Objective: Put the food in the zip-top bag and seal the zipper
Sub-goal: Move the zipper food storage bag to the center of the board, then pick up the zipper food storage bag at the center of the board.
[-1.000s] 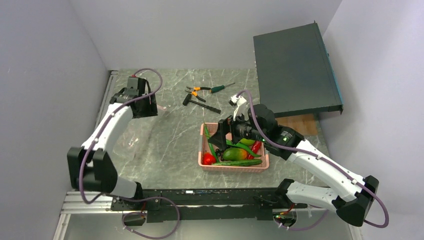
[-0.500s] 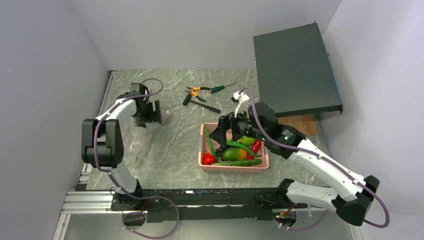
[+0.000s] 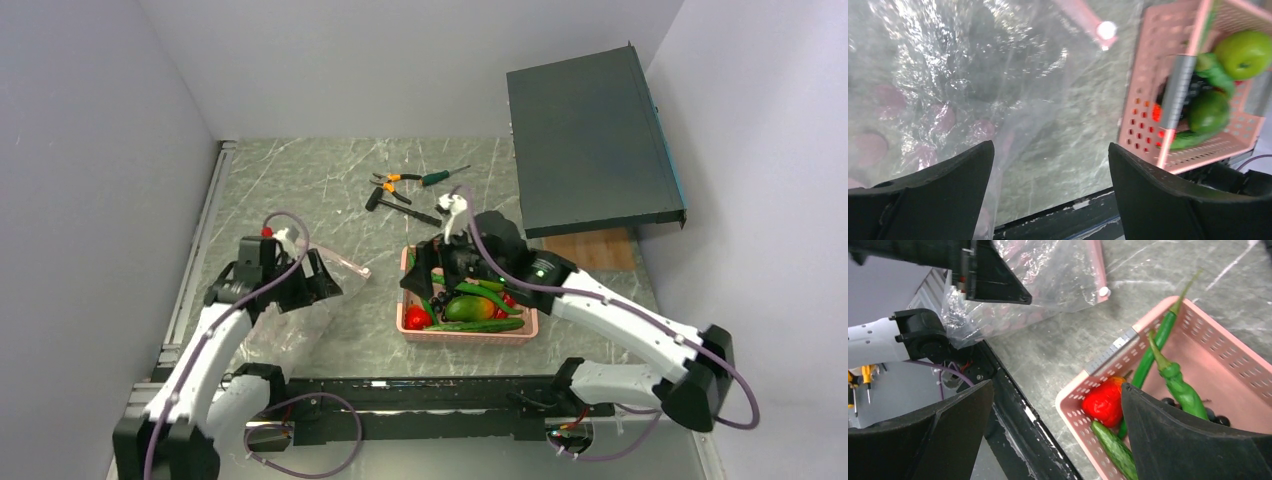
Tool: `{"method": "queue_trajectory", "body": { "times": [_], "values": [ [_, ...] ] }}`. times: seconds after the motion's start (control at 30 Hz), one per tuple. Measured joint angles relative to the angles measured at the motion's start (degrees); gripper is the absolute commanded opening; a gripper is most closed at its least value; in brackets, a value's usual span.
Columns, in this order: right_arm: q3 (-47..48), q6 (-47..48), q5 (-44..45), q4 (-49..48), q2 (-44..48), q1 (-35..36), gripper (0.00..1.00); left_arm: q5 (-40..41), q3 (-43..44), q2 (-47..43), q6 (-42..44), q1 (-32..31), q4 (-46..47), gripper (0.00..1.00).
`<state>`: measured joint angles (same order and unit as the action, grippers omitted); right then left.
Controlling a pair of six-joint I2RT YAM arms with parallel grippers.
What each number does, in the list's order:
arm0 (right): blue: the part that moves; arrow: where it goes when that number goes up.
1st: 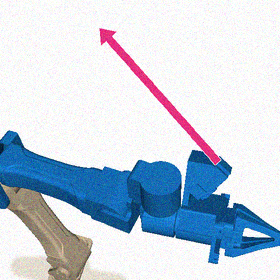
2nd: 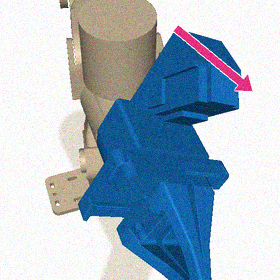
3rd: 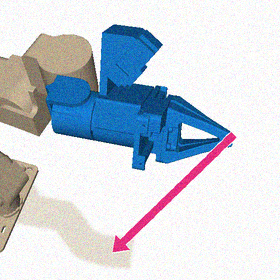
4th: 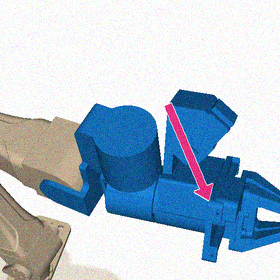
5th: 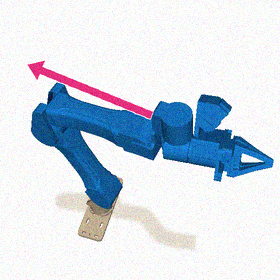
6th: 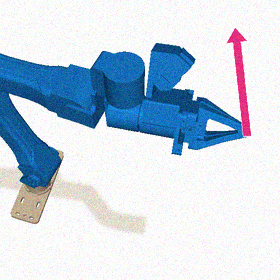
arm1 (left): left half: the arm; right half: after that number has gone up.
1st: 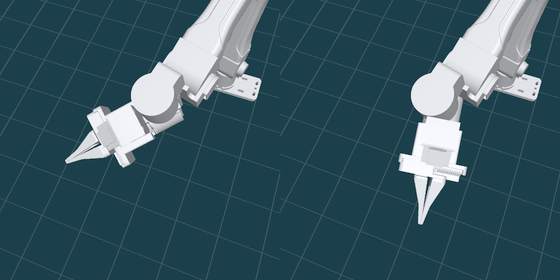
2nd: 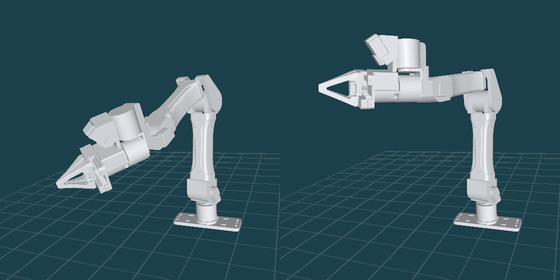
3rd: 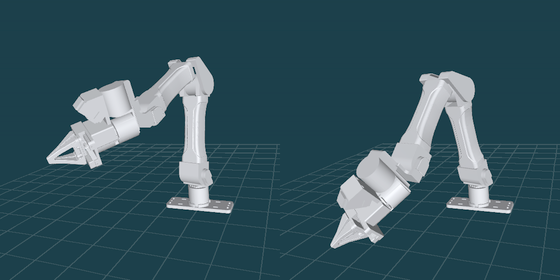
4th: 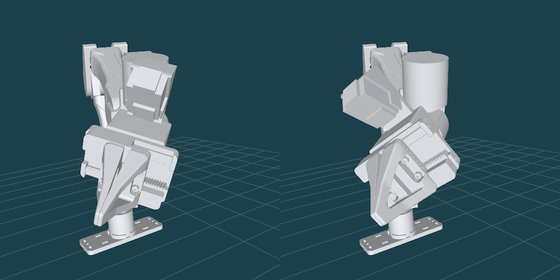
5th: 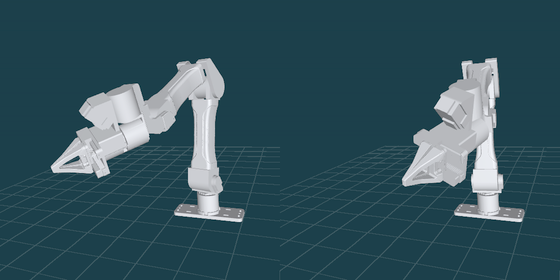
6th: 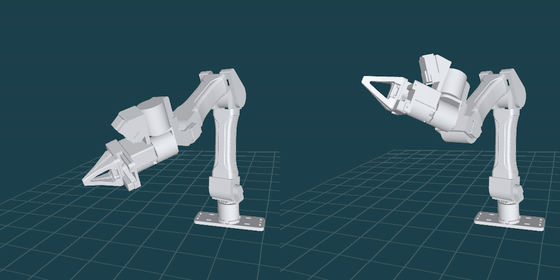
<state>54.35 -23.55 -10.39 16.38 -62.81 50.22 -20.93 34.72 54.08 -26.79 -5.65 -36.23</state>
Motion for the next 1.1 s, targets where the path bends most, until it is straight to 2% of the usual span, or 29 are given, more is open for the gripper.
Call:
{"method": "queue_trajectory", "body": {
  "times": [0.13,0.3,0.4,0.43,0.67,0.93,1.1],
  "values": [
    [6.2,0.1,0.0,2.0,-7.6,2.3,1.00,1.8,4.9,-12.0,-1.6,-0.1,-5.0,0.89],
    [10.5,0.2,0.0,3.7,-13.1,3.7,1.00,4.9,9.4,-20.7,-5.2,-0.1,-7.3,0.90],
    [15.6,0.2,0.3,4.3,-18.3,3.8,0.99,7.4,9.4,-23.8,-8.4,-0.1,-10.8,0.96],
    [17.7,0.2,0.4,4.3,-20.2,3.8,0.98,8.1,9.4,-24.5,-9.3,-0.1,-11.9,0.99],
    [31.8,0.4,0.9,4.1,-36.0,3.8,0.79,15.7,13.0,-27.9,-14.8,-0.1,-20.9,1.00],
    [44.5,3.1,1.1,4.4,-56.1,4.1,0.80,17.8,15.9,-28.3,-16.1,-0.1,-24.8,1.00],
    [50.4,5.1,1.8,5.6,-64.1,4.2,0.81,17.5,15.9,-27.6,-16.0,-0.1,-25.0,1.00]
  ]
}}
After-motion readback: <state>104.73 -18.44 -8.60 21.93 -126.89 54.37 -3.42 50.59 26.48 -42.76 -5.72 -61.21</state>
